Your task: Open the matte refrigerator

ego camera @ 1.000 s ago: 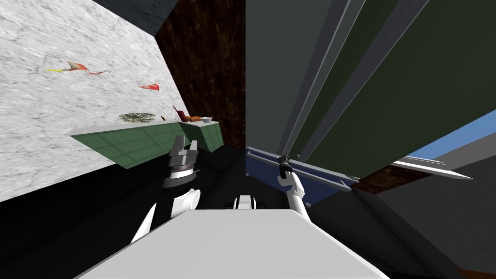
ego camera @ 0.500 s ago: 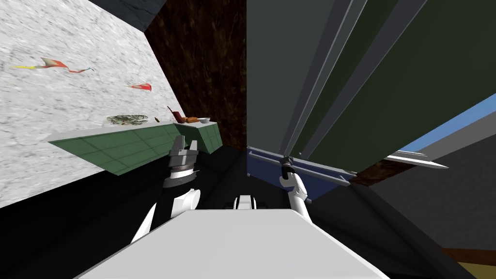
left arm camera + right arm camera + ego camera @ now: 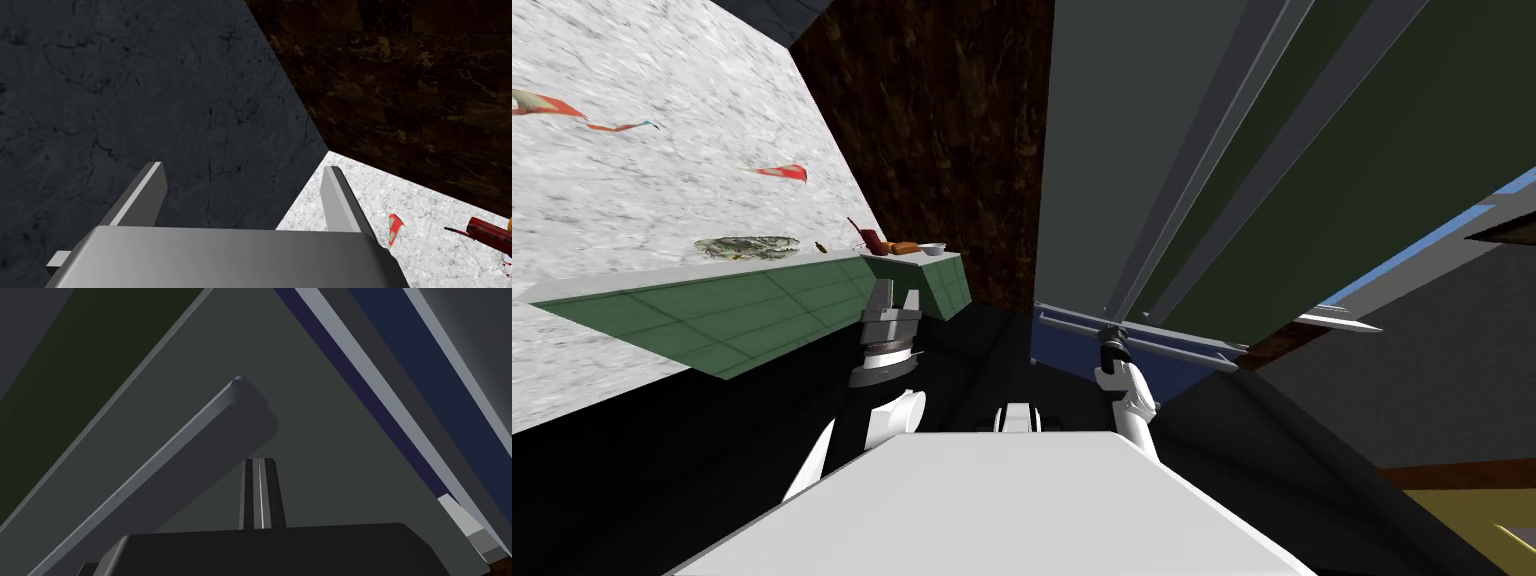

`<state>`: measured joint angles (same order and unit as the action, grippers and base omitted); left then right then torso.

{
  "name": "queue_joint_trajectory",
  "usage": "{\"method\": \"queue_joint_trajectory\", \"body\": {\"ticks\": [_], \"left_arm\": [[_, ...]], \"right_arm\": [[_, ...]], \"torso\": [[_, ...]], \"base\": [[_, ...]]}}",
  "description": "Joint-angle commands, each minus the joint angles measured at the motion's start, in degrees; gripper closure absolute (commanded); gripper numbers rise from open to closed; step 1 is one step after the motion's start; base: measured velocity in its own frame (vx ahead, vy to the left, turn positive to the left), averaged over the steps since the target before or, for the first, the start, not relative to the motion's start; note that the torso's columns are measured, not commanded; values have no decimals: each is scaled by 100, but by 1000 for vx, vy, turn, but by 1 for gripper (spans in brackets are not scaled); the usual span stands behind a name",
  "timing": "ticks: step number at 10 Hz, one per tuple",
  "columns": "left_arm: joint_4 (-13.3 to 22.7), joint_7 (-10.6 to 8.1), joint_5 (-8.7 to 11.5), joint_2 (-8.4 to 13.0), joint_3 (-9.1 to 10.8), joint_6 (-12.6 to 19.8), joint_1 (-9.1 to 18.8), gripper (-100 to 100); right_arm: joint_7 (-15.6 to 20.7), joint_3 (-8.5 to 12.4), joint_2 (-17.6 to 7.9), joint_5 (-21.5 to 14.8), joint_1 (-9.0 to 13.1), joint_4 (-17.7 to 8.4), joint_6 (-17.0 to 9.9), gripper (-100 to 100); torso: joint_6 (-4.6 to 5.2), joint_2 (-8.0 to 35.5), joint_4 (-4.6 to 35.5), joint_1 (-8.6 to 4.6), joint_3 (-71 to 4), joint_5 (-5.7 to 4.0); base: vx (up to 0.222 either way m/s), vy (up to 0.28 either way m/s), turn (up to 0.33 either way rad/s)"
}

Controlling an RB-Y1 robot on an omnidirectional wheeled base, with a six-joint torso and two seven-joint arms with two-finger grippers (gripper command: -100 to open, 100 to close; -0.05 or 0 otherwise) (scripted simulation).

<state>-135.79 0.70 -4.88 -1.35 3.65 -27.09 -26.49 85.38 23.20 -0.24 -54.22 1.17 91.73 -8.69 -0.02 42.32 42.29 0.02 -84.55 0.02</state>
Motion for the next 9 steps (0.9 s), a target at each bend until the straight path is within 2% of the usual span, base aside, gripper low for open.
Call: {"method": "queue_joint_trajectory", "body": {"ticks": [1, 3, 4, 5, 6, 9], "left_arm": [[0, 0, 0, 0, 0, 0, 0, 0], [0, 0, 0, 1, 1, 0, 0, 0], [0, 0, 0, 0, 1, 0, 0, 0], [0, 0, 0, 2, 1, 0, 0, 0], [0, 0, 0, 3, 3, 0, 0, 0], [1, 0, 0, 4, 4, 1, 0, 0]], "right_arm": [[-21, 179, 17, -31, -30, 54, -33, 100], [-36, 380, 69, -79, -100, 166, -95, 100], [-27, 341, 87, -98, -64, 124, -47, 100], [-33, 335, -154, -94, -57, 116, -65, -100], [-37, 319, -308, -89, -48, 108, -72, -100], [-55, 251, -648, -70, -10, 71, -103, -100]], "torso": [[1, 1, 1, -3, 1, -2], [3, -3, -2, -27, -2, -9], [2, -1, 0, 9, 0, 0], [-1, -6, 0, -32, -3, -6], [3, -8, -2, -62, -5, -18], [2, -4, -1, -10, -2, -4]], "base": [[5, 241, -72], [-17, 252, -123], [-11, 149, -43], [-5, 17, 24], [-7, -27, 17], [-5, -67, 30]]}}
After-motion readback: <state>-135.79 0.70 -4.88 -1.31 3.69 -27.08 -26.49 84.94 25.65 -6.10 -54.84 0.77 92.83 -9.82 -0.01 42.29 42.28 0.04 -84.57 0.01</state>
